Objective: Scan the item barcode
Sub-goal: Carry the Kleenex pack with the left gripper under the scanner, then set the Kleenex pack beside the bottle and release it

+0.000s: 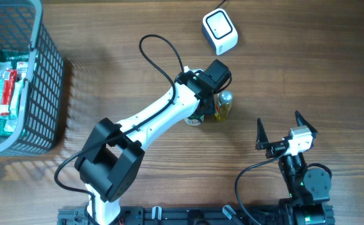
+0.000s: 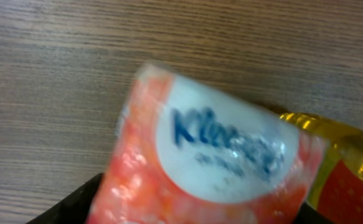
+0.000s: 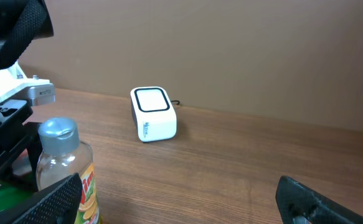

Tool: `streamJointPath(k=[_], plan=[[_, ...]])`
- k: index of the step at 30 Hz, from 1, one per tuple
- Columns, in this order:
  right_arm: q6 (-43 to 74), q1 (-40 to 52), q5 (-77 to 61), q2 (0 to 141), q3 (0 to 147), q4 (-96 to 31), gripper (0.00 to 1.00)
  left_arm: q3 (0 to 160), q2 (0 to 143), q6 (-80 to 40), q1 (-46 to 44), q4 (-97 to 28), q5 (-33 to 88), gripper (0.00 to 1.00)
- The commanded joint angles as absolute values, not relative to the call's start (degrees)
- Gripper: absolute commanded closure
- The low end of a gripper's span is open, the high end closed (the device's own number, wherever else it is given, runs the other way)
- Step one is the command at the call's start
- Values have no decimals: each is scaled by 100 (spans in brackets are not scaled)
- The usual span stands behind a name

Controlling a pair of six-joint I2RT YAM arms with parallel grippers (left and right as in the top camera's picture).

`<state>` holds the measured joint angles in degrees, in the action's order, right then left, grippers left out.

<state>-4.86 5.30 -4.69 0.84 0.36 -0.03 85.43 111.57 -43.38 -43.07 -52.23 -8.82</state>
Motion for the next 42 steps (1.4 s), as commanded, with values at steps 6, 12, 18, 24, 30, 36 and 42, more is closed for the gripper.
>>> streamJointPath(k=[6, 12, 18, 24, 30, 36, 42], plan=[[-565, 495, -475, 43, 30, 14, 0, 8543, 10840, -4174, -4300, -5229, -644, 15], [-563, 495, -478, 43, 30, 14, 0, 8549, 10219, -4071, -4285, -5249, -648, 12], [-565, 495, -475, 43, 30, 14, 0, 8549, 9686, -3861, -4285, -5249, -1094, 18], [-565, 495, -478, 43, 30, 14, 0, 8549, 9668, -3028, -4276, -5201, -1487, 42], [-565, 495, -478, 43, 30, 14, 0, 8860, 9334, -1673, -4060, -5347, -1739, 29], [-565, 495, -475, 45, 30, 14, 0, 8879, 8656, -1050, -3361, -4595, -2923, 34], [-563, 495, -478, 43, 30, 14, 0, 9172, 8226, -340, -2082, -4187, -2971, 32]])
